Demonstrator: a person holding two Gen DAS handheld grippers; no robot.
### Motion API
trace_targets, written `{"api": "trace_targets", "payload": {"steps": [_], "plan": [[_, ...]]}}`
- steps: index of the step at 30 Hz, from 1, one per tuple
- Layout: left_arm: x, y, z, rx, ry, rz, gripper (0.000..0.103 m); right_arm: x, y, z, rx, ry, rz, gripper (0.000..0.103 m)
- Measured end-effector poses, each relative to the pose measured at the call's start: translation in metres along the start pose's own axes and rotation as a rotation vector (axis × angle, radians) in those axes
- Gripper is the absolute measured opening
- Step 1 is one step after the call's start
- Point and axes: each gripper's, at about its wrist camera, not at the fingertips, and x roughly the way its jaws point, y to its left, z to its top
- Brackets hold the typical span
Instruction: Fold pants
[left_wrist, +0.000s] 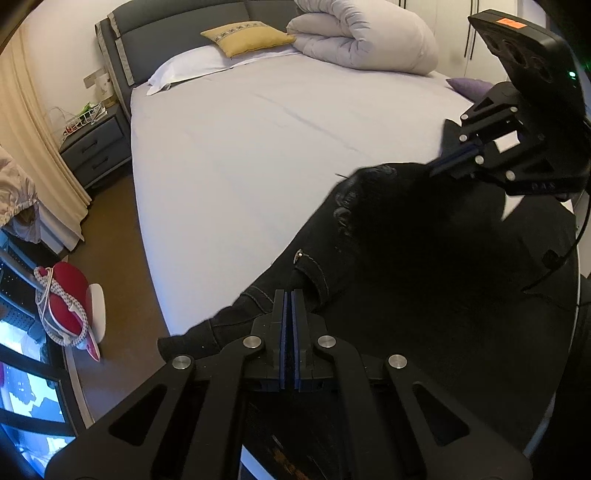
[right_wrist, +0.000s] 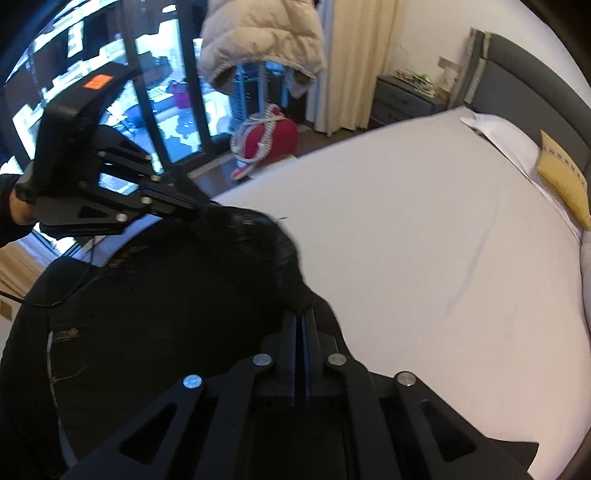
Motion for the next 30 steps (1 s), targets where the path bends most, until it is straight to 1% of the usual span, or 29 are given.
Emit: {"api": "trace_targets", "payload": {"steps": [3, 5, 10, 13, 15, 17, 21, 24, 27, 30], "plan": [[-0.018, -0.014, -0.016, 0.002, -0.007, 0.004, 0.0, -0.003, 0.028, -0.004, -0.031, -0.003, 0.025, 0.004], [-0.03, -0.022, -0.027, -0.004, -0.008, -0.004, 0.0, -0.003, 0.046, -0.013, -0.046, 0.007, 0.044, 0.004], [-0.056, -0.052, -0.062, 0.0, 0.01, -0.021, 0.0, -0.009, 0.092, -0.046, -0.108, 0.047, 0.039, 0.004], [-0.068, -0.076, -0.086, 0.034, 0.029, -0.024, 0.0, -0.018, 0.119, -0.066, -0.165, 0.064, -0.005, 0.004], [-0.073, -0.093, -0.103, 0.064, 0.048, -0.023, 0.0, -0.027, 0.135, -0.082, -0.22, 0.08, -0.047, 0.003], [-0.078, -0.11, -0.121, 0.071, 0.07, -0.041, 0.0, -0.031, 0.155, -0.098, -0.296, 0.11, -0.1, 0.003], [-0.084, -0.149, -0.158, 0.105, 0.126, -0.077, 0.0, -0.036, 0.186, -0.127, -0.391, 0.157, -0.147, 0.003], [-0.09, -0.179, -0.181, 0.145, 0.149, -0.078, 0.0, -0.034, 0.21, -0.145, -0.467, 0.184, -0.185, 0.003], [-0.094, -0.203, -0.201, 0.16, 0.174, -0.086, 0.0, -0.031, 0.23, -0.16, -0.514, 0.205, -0.201, 0.003], [-0.099, -0.211, -0.213, 0.156, 0.184, -0.091, 0.0, -0.027, 0.241, -0.169, -0.517, 0.213, -0.196, 0.003]]}}
